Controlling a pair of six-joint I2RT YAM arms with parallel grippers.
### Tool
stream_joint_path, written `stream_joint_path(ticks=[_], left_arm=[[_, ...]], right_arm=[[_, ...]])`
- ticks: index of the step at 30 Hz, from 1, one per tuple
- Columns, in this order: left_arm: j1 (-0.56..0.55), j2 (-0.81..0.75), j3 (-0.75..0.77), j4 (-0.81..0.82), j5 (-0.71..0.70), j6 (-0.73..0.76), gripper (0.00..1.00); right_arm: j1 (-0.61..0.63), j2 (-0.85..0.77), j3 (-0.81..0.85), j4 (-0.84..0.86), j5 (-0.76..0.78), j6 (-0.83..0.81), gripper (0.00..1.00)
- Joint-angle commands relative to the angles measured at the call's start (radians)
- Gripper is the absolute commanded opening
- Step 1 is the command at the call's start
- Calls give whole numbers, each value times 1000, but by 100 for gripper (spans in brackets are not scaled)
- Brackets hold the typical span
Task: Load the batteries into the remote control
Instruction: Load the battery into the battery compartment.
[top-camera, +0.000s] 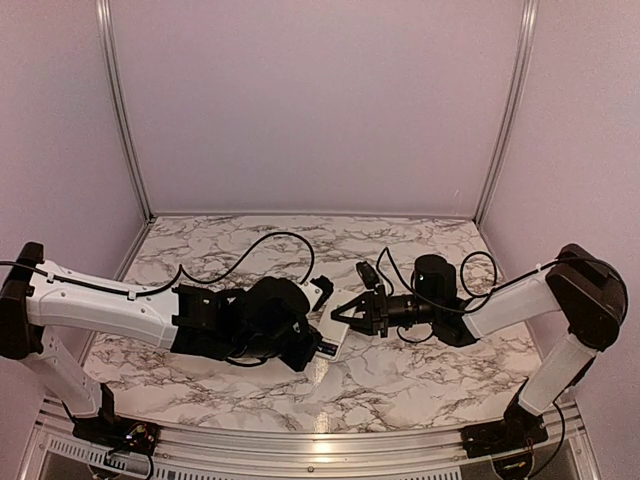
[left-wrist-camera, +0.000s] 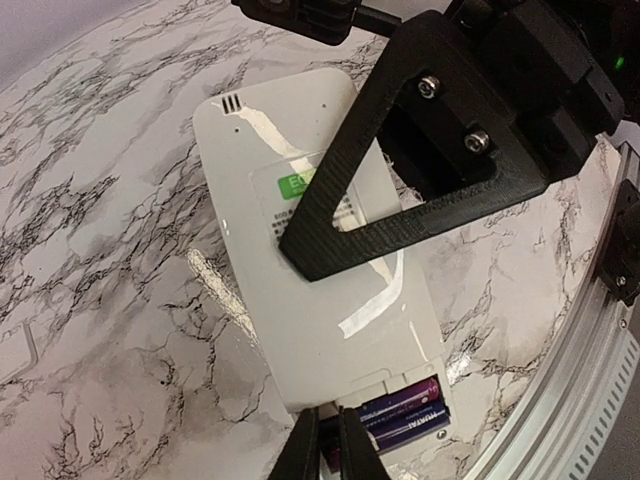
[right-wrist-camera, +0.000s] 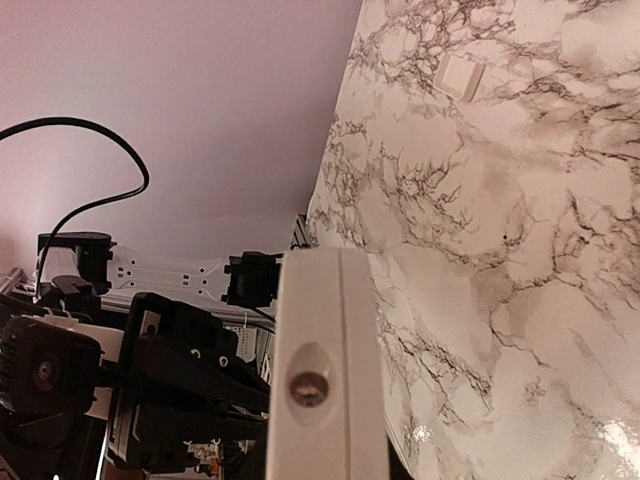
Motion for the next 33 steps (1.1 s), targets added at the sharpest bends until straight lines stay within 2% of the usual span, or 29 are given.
stream_joint_path(ticks=[1, 9, 18, 22, 28, 31, 33], left_arm=[[-46, 85, 50, -103, -1, 45, 8], [-65, 119, 76, -178, -57, 82, 9], [-68, 94, 104, -204, -142, 86, 18], [-61, 21, 102, -179, -156, 81, 35], [-25, -152, 25, -58, -94, 47, 59], [22, -254, -70, 58, 3, -3, 71], [66, -297, -139, 132, 106, -44, 74]], right_arm=[[-1, -12, 31, 159, -6, 45, 0], [-27, -29, 25, 190, -26, 71, 0], [-27, -33, 15, 165, -35, 58, 0], [-27, -34, 15, 107, -27, 8, 0], [-27, -44, 21, 11, -16, -96, 0], [-26, -54, 21, 21, -20, -121, 0], [-27, -61, 20, 55, -28, -123, 0]])
